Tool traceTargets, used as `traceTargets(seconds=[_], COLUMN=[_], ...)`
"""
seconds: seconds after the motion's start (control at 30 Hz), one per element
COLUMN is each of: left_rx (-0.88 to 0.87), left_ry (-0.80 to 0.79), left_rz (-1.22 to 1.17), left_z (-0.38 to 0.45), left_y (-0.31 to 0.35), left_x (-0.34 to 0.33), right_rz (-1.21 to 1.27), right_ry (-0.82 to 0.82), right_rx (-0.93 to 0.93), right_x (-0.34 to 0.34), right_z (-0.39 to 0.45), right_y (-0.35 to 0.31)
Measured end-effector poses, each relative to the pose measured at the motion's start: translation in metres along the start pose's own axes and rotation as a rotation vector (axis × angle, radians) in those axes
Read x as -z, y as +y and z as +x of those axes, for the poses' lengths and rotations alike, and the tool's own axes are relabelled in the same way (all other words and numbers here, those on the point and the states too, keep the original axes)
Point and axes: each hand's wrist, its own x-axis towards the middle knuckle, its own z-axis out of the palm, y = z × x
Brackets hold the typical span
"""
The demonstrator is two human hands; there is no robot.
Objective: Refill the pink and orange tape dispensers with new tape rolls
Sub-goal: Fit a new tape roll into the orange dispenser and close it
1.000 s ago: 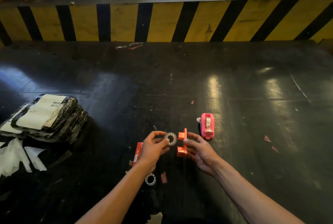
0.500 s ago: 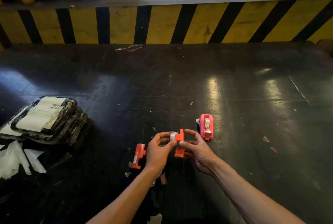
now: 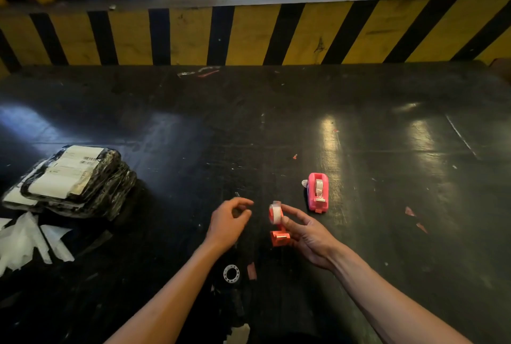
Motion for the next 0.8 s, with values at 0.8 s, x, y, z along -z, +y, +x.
traceTargets(seconds=[0.8], left_rx=[0.342], left_ry=[-0.309], left_rz=[-0.786], left_z=[-0.003], left_y=[0.005], left_x=[0.01], right_rz=[-0.032], right_ry=[-0.054], right_rx=[0.108], right_x=[-0.007], right_z=[0.008], right_y=[0.004])
